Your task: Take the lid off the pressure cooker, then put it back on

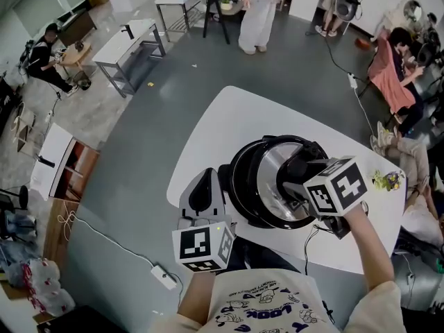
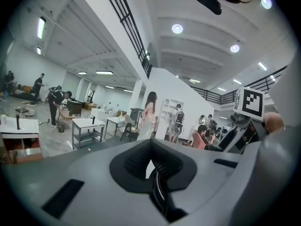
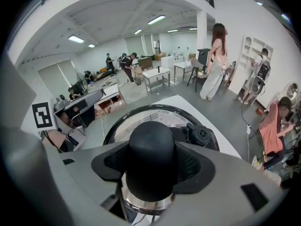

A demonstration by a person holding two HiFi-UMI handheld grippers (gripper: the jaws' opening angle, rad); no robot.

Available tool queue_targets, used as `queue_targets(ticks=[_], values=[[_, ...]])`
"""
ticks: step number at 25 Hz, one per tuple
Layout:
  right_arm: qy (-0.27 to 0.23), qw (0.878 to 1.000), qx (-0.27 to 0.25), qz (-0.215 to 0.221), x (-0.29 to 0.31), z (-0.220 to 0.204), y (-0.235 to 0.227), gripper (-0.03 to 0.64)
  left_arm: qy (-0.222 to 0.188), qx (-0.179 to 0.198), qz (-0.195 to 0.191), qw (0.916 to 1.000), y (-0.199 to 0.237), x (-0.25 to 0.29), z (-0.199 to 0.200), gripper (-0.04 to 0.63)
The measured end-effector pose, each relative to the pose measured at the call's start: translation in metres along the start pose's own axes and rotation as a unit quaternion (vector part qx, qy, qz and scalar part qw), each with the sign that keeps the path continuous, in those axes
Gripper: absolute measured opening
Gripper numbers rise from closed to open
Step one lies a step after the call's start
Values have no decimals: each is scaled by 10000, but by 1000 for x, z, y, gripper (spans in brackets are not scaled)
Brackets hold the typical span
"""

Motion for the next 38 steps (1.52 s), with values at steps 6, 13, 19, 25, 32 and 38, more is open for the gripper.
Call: queue_targets(ticks=[6,13,19,25,32,38], values=[[53,9997,-252,17,17,13,14,293,-18,-35,141,9999,11,-1,-1,14],[134,9994,-321,-28,26,19,22,293,-30,-98,191,9998,22,1,-2,14],[163,9992,-350,-135,35,22,27,293,29,-118,160,9998,29,6,-5,14],[194,9990,-366,-176,41,22,28,293,108,-133,131,9998,31,13,-10,14],[257,9985,-459,-148,47,23,31,293,186,-145,93,9997,30,22,-12,14],[271,9981,-533,-141,48,24,32,295,248,-147,53,9996,33,29,-14,14]])
Point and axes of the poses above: the fingertips, and each gripper's own axes: x forward along the fingers, y to its left, z out of its top, the point moved 5 cm from there along -x, backward along the fingers, and after that the axes turned 11 degrees about -z, right-handed, at the moved point
